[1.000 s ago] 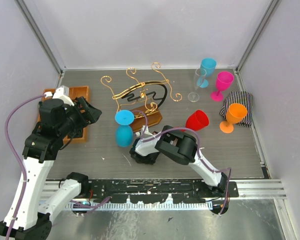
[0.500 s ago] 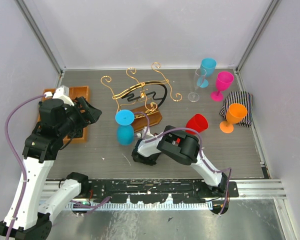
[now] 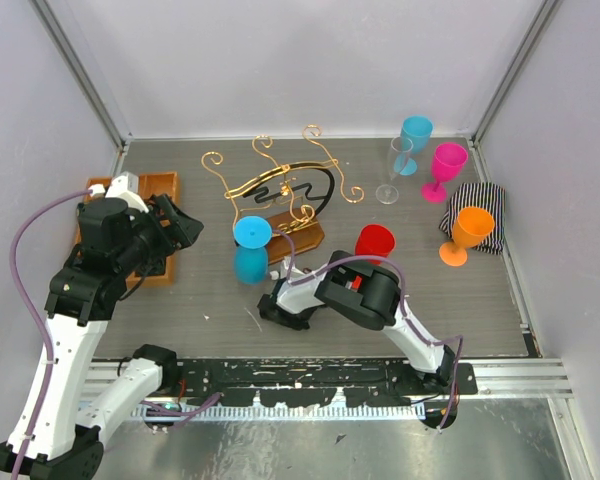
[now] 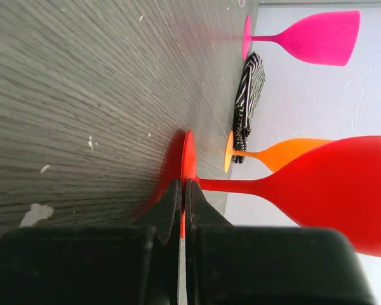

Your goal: Take the wine glass off the wine glass rack

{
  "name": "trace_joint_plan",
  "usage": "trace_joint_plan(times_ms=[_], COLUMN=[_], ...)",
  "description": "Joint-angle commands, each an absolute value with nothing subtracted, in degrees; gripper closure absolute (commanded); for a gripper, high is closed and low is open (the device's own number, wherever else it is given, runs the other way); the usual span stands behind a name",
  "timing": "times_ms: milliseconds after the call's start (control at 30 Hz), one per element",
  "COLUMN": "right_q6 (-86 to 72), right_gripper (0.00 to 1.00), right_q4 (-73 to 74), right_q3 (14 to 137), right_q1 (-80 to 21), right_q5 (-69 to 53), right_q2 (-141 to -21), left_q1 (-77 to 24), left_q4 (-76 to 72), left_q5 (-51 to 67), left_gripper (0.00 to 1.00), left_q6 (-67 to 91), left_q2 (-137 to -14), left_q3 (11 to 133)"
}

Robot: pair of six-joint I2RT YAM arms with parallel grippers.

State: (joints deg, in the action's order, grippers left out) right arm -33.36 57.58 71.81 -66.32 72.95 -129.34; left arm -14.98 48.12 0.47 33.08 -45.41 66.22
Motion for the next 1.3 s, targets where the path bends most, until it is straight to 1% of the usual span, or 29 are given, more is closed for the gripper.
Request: trace_joint_plan(times_ms=[0,33,100,233,367,433,567,667,1033,1267], right_q6=[-30.6,-30.2,-28.7,-27.1,-27.0,-26.8,-25.9,-25.6,-26.5,-27.7], right_gripper=[0.99,0.99,0.95,0.79,0.66,0.57,0.47,0.45,0.46,0.30], right_q4=[48.9,48.4,46.6,43.3,42.8,42.6,41.6,41.4,43.7,44.4], right_q3=[71.3,71.2,70.5,68.6,68.1,67.9,67.3,67.0,65.7,64.8], right_q1=[-66.2,-66.2,-66.2,-66.2,-66.3,-66.5,-67.1,-67.3,-67.6,-67.9], right_q5=[65.0,64.2,61.8,57.5,54.6,53.7,51.4,50.4,51.7,51.7], right_q2=[-125.4,-124.7,-123.0,-119.9,-119.2,-119.2,-118.8,-118.6,-121.0,-121.1], left_q1=[-14.7,-14.7,-14.8,-14.8,-14.7,-14.7,-14.7,-14.8,-14.7,-14.7], left_q4=[49.2,49.3,49.3,49.3,49.3,49.2,49.3,49.3,48.9,48.3], left_q5=[-0.1,-0.1,0.0,-0.1,-0.1,-0.1,-0.2,-0.3,-0.2,0.1], left_gripper=[0.15,0.15,0.15,0.15,0.15,0.15,0.15,0.15,0.15,0.15], left_q6=[32.4,32.3,32.3,32.3,32.4,32.5,32.4,32.4,32.4,32.7], left_q2=[-45.0,-45.0,-45.1,-45.0,-45.1,-45.1,-45.2,-45.3,-45.5,-45.8], left_q3=[65.5,65.5,65.4,65.4,65.2,65.1,65.2,65.2,65.2,65.1])
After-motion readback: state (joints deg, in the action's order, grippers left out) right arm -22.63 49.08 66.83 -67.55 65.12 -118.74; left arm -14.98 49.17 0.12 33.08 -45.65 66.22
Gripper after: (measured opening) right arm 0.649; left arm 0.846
